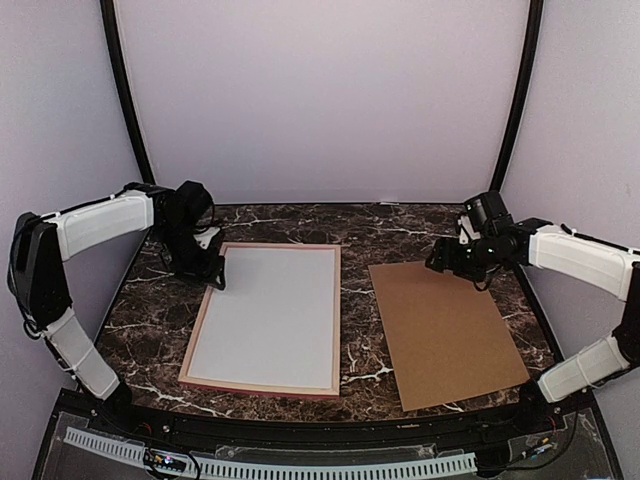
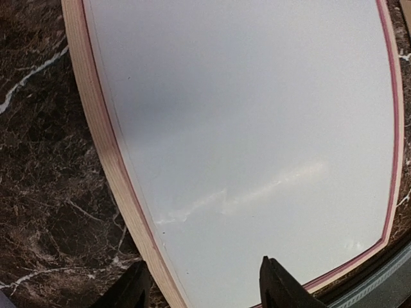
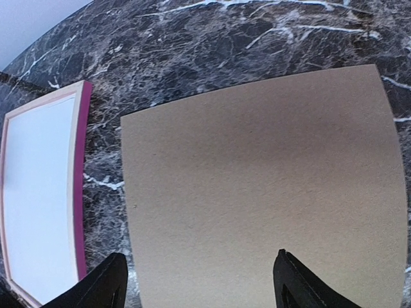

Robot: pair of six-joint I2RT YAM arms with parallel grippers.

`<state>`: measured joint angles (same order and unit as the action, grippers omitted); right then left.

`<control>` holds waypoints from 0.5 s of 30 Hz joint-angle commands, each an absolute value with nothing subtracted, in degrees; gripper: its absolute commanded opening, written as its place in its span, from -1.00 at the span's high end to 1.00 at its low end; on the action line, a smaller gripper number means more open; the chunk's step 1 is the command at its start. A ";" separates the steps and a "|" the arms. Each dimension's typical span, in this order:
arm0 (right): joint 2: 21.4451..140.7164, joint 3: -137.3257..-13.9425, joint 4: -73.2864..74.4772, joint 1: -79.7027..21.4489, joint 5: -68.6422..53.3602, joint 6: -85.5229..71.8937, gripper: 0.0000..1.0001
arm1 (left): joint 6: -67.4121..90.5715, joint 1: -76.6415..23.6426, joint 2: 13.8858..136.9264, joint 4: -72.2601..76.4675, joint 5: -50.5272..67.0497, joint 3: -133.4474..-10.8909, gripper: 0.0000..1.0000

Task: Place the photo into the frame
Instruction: Place the photo on the mat board, then turn over the backboard.

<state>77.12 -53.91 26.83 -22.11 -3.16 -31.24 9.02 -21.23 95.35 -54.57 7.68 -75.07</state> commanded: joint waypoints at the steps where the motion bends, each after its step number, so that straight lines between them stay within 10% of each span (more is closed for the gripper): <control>1: 74.98 -51.97 29.06 -19.76 4.43 -27.82 -0.67 | 13.58 -25.92 90.23 -50.53 11.96 -77.05 -0.21; 15: 76.07 -42.72 26.66 -1.36 2.63 -22.94 -0.88 | 26.73 -46.97 98.26 -25.80 20.45 -80.85 -0.98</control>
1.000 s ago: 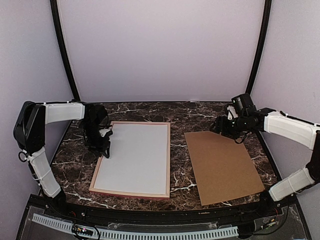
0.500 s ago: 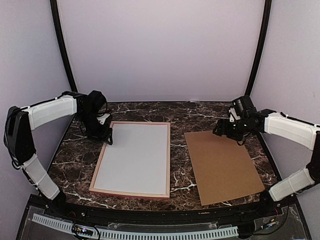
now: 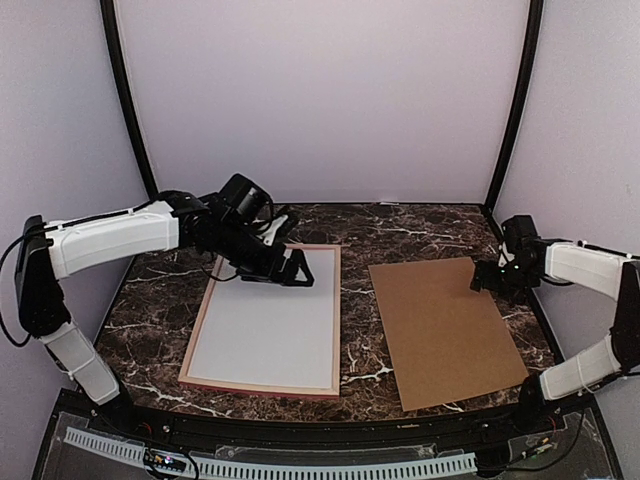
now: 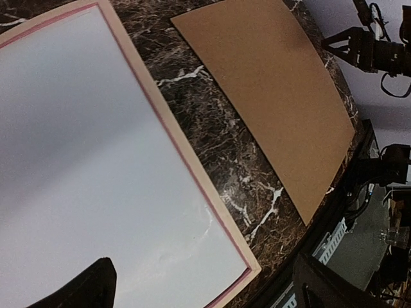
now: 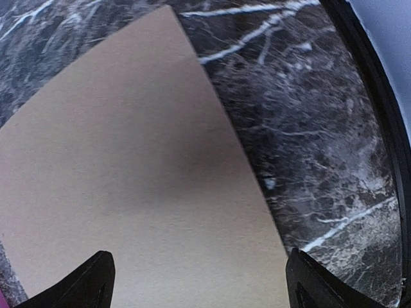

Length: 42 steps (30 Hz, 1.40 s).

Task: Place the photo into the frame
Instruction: Turn over the backboard.

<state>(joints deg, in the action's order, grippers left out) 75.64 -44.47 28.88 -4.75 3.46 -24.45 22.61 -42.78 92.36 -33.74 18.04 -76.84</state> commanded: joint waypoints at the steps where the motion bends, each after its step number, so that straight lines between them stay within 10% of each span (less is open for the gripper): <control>1: 76.35 -42.72 26.33 -0.80 2.42 -23.26 -0.88 | 27.03 -49.01 99.71 -25.43 20.51 -82.04 -0.98; 17: 79.26 -36.22 19.68 5.01 -8.30 -25.74 -0.85 | 29.32 -60.90 129.81 -22.50 23.26 -106.14 -0.98; 42: 67.41 -32.44 21.79 5.01 -30.78 -28.55 -0.36 | 34.64 -60.47 133.75 -21.92 17.11 -104.59 -0.98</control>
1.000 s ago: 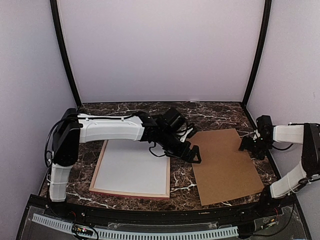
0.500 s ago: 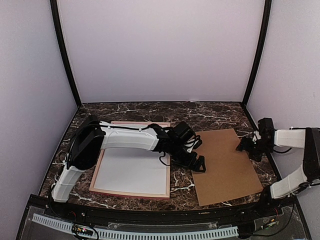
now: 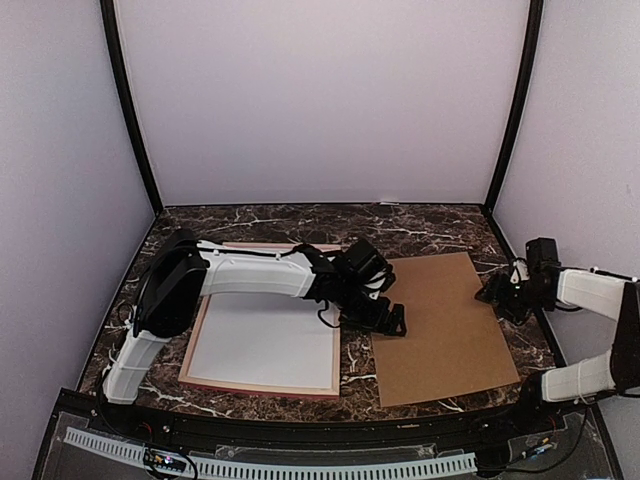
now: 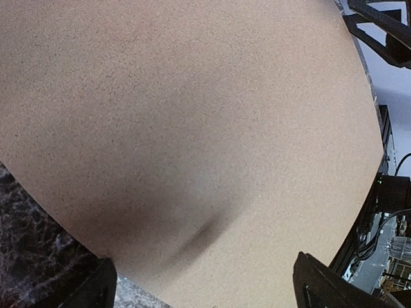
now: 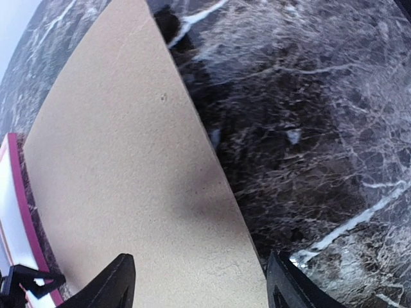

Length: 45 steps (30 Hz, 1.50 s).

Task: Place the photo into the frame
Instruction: Turn over the backboard.

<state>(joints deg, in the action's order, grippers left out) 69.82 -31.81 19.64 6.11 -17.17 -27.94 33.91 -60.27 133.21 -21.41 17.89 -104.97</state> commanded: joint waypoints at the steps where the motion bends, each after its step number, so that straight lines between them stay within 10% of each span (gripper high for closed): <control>1: 66.67 -32.82 22.59 5.01 -31.63 -28.30 -0.32 | 34.76 -60.47 133.71 -21.96 17.12 -104.59 -0.98; 20: 55.13 -43.38 31.21 1.73 -50.87 -27.13 0.11 | 33.27 -59.01 130.74 -20.78 20.76 -105.35 -0.98; 45: 61.99 -57.57 44.79 -7.69 -32.80 -22.77 0.48 | 32.17 -58.41 126.81 -21.37 19.31 -103.54 -0.98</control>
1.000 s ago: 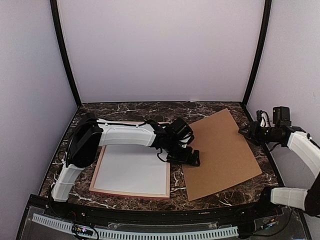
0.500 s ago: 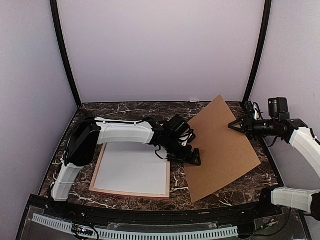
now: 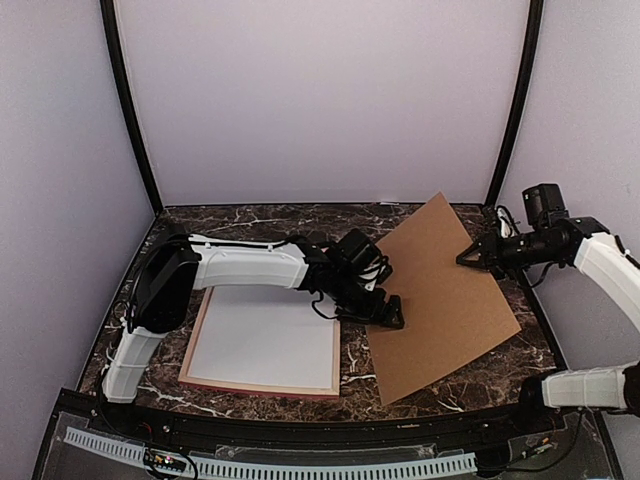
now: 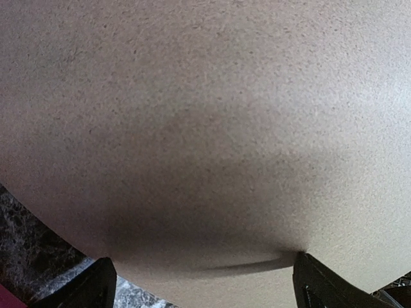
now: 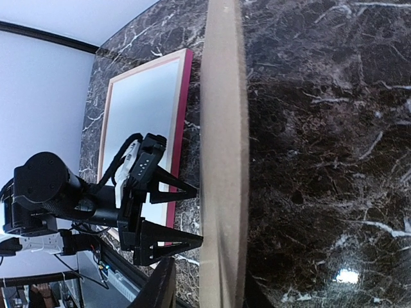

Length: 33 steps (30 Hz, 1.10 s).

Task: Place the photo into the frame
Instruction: Turn over the backboard.

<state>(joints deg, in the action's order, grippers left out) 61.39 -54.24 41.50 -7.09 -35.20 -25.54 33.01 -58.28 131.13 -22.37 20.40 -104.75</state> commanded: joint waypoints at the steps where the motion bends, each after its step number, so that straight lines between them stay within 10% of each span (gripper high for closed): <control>1: 62.16 -58.03 45.18 -7.73 -32.23 -22.61 0.52 | 32.17 -58.42 126.73 -21.36 19.23 -103.43 -0.98; 33: 62.90 -67.62 41.26 -19.32 -33.22 -31.21 0.25 | 39.03 -54.91 110.17 -10.47 24.65 -99.87 -0.98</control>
